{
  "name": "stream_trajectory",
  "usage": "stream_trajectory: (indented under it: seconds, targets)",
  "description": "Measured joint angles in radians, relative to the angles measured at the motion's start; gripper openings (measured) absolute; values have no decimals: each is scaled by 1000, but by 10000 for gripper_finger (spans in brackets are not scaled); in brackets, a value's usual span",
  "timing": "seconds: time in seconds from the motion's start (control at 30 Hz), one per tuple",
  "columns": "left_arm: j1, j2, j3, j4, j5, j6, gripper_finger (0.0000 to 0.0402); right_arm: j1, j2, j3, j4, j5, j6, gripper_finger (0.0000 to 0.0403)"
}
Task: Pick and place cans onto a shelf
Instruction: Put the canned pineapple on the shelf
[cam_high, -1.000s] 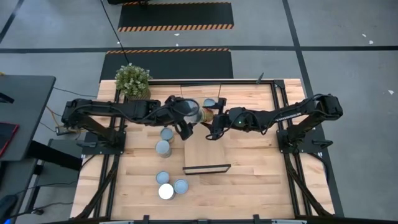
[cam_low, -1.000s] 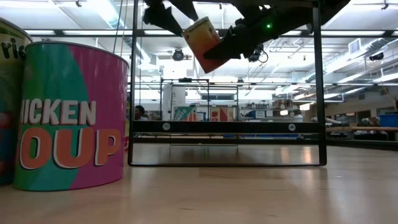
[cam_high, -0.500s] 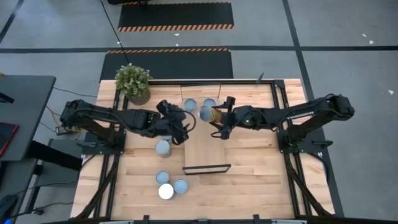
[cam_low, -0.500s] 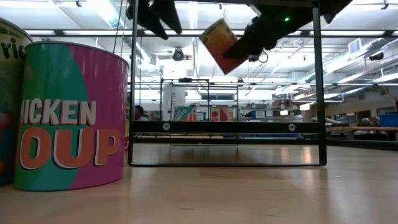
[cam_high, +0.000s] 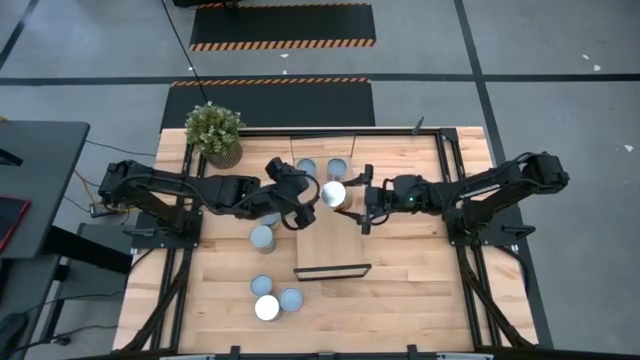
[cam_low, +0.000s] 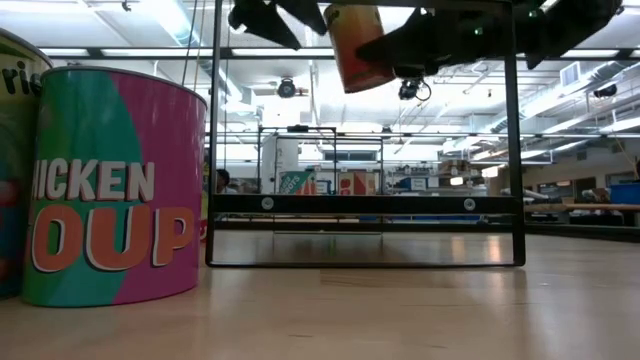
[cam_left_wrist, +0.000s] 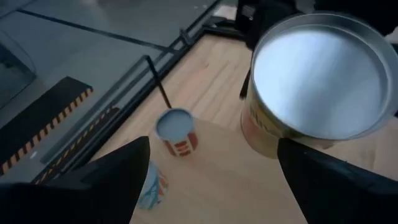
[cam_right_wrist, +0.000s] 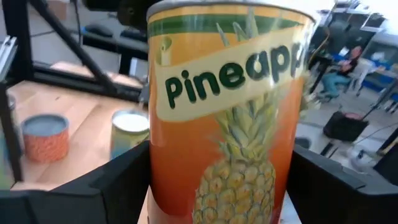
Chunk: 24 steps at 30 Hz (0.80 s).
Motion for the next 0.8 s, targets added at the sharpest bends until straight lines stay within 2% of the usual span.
stream_trajectory:
  seconds: [0.13,0.27,0.4,0.57,0.8]
  targets:
    - [7,18,1,59,39,31,359,-1,60,23,11,3,-1,330]
    - [-8,20,1,1,35,22,359,0,62,28,-30,47,-23,330]
    - [-61,19,-20,-89,-14,-37,359,-2,21,29,-137,79,-22,330]
    - [-117,18,-217,68,4,-82,359,-14,1,26,-217,78,8,330]
    - [-125,-33,-417,299,31,-125,359,-59,-4,-51,-193,78,49,330]
